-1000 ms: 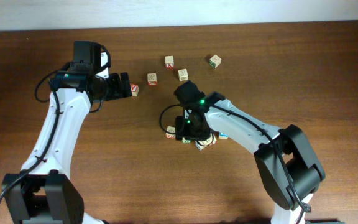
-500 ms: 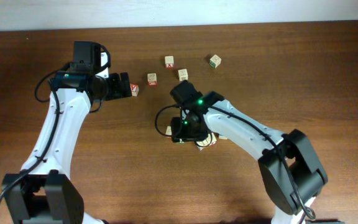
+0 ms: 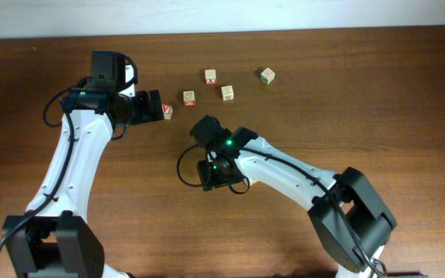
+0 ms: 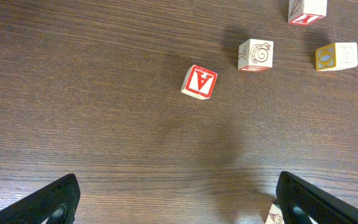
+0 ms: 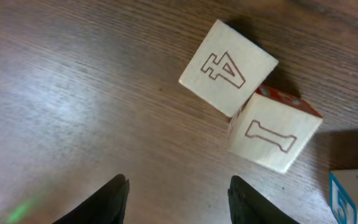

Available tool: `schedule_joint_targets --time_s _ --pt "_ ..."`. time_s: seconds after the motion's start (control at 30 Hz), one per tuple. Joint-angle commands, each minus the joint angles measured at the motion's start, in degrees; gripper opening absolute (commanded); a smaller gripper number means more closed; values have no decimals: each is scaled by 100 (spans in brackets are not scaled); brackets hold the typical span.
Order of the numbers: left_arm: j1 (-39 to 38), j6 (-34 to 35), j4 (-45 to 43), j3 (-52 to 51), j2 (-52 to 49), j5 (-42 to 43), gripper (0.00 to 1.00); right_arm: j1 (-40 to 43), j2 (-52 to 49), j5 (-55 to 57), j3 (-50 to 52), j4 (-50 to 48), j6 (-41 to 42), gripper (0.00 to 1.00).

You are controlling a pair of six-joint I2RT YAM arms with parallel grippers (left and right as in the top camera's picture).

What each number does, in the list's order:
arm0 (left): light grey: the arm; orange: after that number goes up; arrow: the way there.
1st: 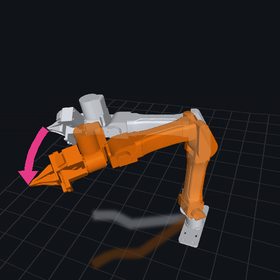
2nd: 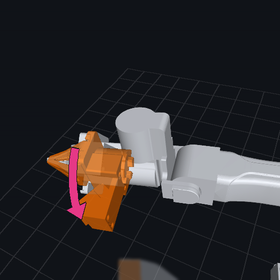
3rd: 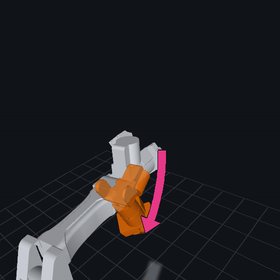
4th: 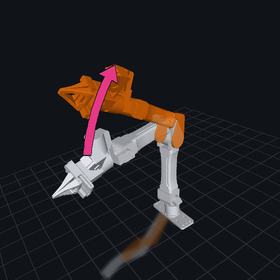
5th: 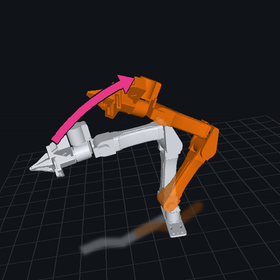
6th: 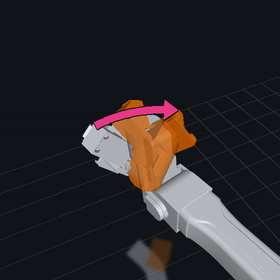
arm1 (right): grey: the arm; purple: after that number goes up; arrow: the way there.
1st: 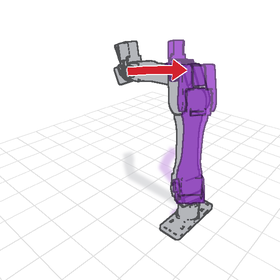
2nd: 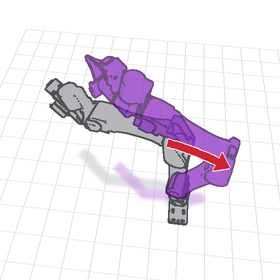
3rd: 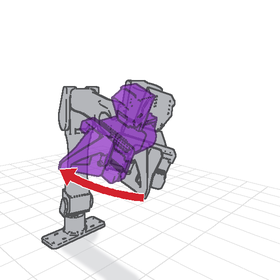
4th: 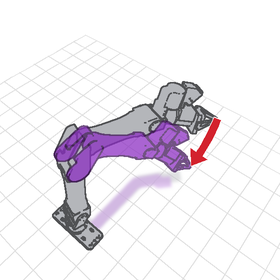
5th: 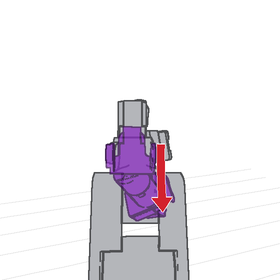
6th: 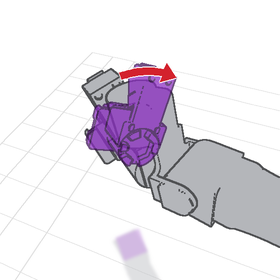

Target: Rotate 5 blocks

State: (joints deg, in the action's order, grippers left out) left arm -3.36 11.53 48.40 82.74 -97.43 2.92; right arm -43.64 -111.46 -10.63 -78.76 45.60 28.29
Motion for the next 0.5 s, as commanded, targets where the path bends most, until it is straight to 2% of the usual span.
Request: schedule_joint_targets --time_s 0.0,0.47 --pt "15 -94 -7 68 103 -39 99 -61 -184 122 -92 -17 66 52" --pt "15 -94 -7 68 103 -39 99 -61 -293 415 -92 -389 85 52"
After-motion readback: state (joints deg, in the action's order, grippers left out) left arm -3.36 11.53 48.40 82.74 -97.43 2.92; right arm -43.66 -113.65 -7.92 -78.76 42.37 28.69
